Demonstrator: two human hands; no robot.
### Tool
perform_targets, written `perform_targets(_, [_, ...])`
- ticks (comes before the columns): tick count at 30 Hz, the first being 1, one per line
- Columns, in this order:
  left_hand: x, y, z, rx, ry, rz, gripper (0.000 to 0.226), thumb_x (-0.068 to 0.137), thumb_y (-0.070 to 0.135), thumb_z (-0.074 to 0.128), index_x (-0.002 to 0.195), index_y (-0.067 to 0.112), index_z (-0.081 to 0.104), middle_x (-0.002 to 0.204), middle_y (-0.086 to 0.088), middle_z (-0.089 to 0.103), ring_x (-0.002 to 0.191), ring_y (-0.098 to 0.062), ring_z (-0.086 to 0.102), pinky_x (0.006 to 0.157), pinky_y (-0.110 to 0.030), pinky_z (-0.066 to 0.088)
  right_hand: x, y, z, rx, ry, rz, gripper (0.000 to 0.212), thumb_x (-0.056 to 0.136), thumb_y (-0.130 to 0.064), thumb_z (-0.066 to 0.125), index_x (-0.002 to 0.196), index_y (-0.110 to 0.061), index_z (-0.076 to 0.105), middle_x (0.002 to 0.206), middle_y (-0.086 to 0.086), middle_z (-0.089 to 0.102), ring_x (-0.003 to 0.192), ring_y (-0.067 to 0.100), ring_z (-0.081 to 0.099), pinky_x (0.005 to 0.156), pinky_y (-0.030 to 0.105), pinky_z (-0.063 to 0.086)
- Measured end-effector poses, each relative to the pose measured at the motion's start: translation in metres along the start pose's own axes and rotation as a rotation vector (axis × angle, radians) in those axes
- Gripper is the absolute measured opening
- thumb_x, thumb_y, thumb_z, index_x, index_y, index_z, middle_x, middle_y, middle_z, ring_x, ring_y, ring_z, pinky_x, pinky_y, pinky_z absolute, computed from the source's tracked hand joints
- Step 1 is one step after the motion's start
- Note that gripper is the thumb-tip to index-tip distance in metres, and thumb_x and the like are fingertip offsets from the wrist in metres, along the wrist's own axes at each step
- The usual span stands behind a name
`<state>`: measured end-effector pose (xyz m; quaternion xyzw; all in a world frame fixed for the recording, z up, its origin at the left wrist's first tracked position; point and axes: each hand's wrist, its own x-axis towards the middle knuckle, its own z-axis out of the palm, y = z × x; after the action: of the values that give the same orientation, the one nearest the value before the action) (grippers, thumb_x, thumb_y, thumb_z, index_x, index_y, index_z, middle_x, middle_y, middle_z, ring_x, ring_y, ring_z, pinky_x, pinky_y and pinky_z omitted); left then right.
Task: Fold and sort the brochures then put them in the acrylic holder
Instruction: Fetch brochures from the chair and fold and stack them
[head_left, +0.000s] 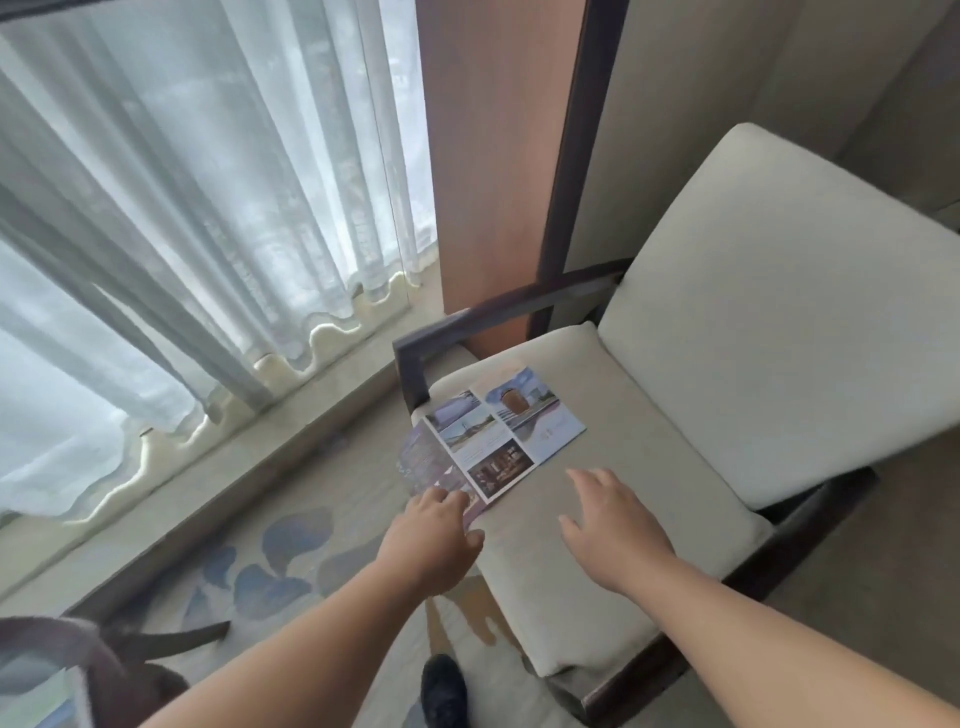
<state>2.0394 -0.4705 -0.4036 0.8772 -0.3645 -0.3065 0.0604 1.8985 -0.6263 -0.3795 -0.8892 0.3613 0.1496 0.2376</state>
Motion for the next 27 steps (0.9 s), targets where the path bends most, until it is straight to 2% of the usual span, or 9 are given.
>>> perform_targets(14, [0.139,0.002,0.017,0.028,-0.126,-0.026,0.054,0.093,0.045,0.045,0.142,0.023,0.041,0.138,-0.007,0.048,0.125,-0.027,0.046,0.1,-0.043,0.045,0.13,0.014,-0.023,-0.023,-0.028,0.041,0.05,0.096,-0.032,0.046,0.144,-0.022,0.037,0.147,0.003,0.037,0.13,0.027,0.042,0.099,0.039,0.044])
perform_targets(22, [0.193,0.015,0.045,-0.004,-0.118,-0.074,0.043,0.093,0.041,0.044,0.128,0.019,0.05,0.129,-0.007,0.051,0.119,-0.027,0.048,0.096,-0.043,0.045,0.199,0.029,0.01,-0.037,-0.147,-0.029,0.052,0.096,-0.03,0.045,0.146,-0.021,0.036,0.148,0.003,0.036,0.129,0.027,0.041,0.095,0.035,0.041])
perform_targets(27, [0.227,0.001,0.073,-0.031,-0.071,-0.163,0.042,0.092,0.039,0.046,0.129,0.018,0.048,0.132,-0.007,0.048,0.121,-0.028,0.046,0.098,-0.044,0.044,0.244,0.034,0.04,-0.065,-0.226,-0.076,0.047,0.096,-0.031,0.047,0.141,-0.017,0.039,0.144,0.007,0.039,0.129,0.028,0.041,0.098,0.04,0.043])
